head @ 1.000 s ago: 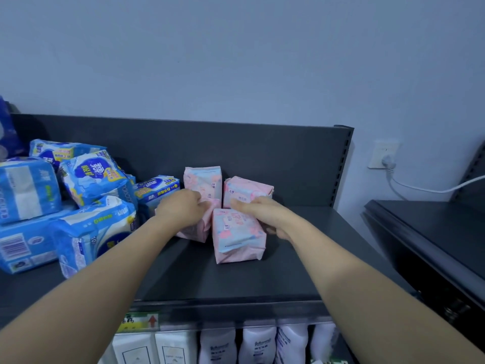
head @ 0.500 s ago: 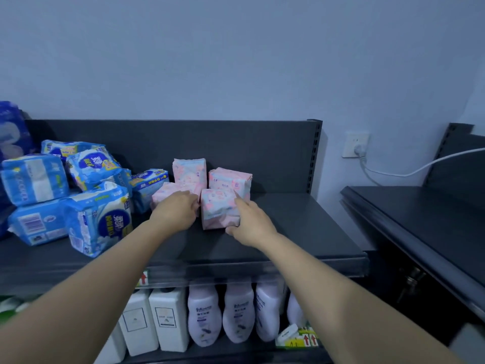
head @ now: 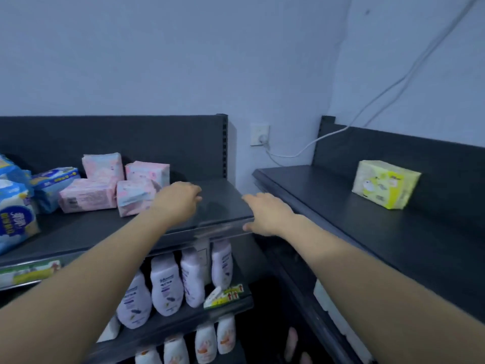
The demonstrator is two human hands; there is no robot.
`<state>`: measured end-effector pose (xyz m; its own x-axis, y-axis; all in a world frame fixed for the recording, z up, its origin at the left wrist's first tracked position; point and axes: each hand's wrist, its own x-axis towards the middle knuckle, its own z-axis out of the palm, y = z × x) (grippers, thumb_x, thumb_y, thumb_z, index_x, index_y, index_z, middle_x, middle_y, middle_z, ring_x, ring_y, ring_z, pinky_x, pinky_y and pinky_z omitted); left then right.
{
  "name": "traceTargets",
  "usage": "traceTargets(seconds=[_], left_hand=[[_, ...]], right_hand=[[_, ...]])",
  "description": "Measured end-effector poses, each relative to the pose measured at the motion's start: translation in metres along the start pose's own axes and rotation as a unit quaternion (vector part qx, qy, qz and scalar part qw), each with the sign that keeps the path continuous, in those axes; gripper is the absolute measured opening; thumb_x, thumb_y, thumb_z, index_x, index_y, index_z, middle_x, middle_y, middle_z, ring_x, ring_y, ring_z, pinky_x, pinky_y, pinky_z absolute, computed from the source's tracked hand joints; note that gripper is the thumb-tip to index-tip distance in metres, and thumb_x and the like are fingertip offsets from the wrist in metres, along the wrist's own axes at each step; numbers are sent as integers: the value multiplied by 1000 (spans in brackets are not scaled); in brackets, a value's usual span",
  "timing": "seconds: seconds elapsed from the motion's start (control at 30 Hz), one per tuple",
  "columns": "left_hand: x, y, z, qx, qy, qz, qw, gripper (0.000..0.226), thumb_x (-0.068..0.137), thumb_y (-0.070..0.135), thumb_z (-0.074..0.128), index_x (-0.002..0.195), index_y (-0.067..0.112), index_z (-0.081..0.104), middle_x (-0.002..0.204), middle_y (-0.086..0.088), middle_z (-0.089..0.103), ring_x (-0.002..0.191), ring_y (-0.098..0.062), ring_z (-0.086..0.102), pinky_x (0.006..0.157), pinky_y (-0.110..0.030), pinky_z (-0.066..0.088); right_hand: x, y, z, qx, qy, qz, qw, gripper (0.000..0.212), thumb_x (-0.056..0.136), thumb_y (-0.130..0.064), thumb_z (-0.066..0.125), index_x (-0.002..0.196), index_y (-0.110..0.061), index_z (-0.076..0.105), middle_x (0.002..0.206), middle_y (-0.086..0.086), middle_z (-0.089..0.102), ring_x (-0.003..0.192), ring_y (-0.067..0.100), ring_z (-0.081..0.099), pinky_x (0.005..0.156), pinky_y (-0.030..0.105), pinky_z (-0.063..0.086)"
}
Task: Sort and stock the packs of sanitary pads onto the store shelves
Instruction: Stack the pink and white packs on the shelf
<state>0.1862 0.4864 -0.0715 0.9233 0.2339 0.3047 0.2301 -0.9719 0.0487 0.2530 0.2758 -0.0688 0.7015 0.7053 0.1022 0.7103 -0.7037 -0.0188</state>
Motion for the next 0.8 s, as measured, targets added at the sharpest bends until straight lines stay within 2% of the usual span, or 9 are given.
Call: traceTargets(seconds=[0.27,0.47,0.53,0.63,0.8], left_hand=[[-1,118,-1,0,-14,164,986,39,100,31,45,134,13,51,135,-9,53,123,-29,49,96,-42,45],[-40,204,-7,-33,-18,281,959,33,97,35,49,121,14,56,126,-7,56,119,-27,49,94,-43,46],[-58,234,-11,-44,-12,320,946,36,96,37,50,124,15,55,127,-6,56,122,-26,48,96,-41,44],[-84,277,-18,-53,-17,367,928,38,97,38,48,127,14,53,128,-6,55,122,-26,48,96,-41,44],[-132,348,-35,-66,-21,425,902,41,98,37,47,132,14,50,132,-6,52,124,-26,47,94,-39,44]], right_hand=[[-120,81,-27,-37,-5,188,981,61,85,-41,68,135,-15,43,129,10,48,124,32,43,95,40,43],[-234,101,-44,-41,1,325,945,61,86,-38,66,138,-17,42,132,10,47,126,30,43,95,38,42],[-274,102,-49,-49,4,360,932,61,85,-38,67,136,-15,43,132,11,49,125,31,44,96,37,42],[-333,105,-57,-53,9,412,909,56,83,-37,68,131,-15,47,126,10,51,122,30,47,89,36,46],[-427,111,-68,-61,-3,488,871,62,84,-38,68,138,-17,43,131,9,49,125,31,46,96,40,46]])
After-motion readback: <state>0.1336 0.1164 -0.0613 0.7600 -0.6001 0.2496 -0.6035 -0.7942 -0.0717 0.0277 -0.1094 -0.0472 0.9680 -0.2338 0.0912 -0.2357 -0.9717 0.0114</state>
